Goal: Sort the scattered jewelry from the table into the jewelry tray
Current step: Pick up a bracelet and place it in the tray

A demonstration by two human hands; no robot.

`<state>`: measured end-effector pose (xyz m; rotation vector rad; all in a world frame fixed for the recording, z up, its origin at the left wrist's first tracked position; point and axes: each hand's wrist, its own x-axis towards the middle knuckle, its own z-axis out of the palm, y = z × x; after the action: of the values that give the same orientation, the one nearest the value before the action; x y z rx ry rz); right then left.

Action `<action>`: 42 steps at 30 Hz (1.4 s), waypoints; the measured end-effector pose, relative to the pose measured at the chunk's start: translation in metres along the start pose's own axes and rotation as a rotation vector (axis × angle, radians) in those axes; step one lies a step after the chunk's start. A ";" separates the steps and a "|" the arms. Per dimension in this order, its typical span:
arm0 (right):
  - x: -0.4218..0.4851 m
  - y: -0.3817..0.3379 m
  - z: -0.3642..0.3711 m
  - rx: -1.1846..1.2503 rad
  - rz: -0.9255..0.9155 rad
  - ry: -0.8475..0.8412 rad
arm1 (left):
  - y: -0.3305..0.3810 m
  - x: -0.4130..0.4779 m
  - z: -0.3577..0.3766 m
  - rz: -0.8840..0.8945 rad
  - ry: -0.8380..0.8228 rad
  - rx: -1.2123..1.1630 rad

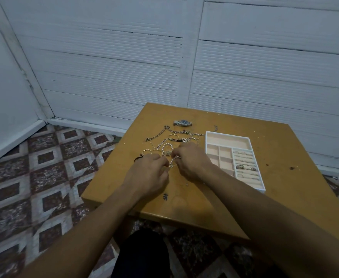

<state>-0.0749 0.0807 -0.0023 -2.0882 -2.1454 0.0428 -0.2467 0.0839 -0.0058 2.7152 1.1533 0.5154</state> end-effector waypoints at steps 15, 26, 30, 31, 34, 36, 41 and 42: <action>0.001 -0.002 -0.006 0.061 0.003 -0.050 | -0.007 0.002 0.005 -0.025 0.077 -0.072; -0.015 -0.001 -0.051 0.838 0.096 0.043 | 0.011 0.018 0.000 -0.453 0.211 -0.851; -0.028 0.002 -0.062 0.950 0.121 0.027 | 0.024 0.024 0.004 -0.527 0.172 -1.095; -0.031 0.003 -0.064 0.988 0.135 0.030 | 0.027 0.025 0.005 -0.559 0.172 -1.166; -0.039 0.005 -0.074 1.118 0.173 0.056 | 0.038 0.024 0.007 -0.687 0.144 -1.411; -0.045 0.006 -0.081 1.187 0.194 0.066 | 0.045 0.024 0.011 -0.743 0.107 -1.577; -0.056 0.016 -0.090 0.907 0.111 0.048 | 0.070 0.020 0.017 -0.795 -0.023 -1.981; -0.057 0.018 -0.091 0.824 0.094 0.047 | 0.075 0.019 0.017 -0.807 -0.048 -2.030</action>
<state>-0.0443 0.0168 0.0808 -1.6482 -1.5840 0.7374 -0.1775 0.0454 0.0031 0.4919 0.6972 0.7473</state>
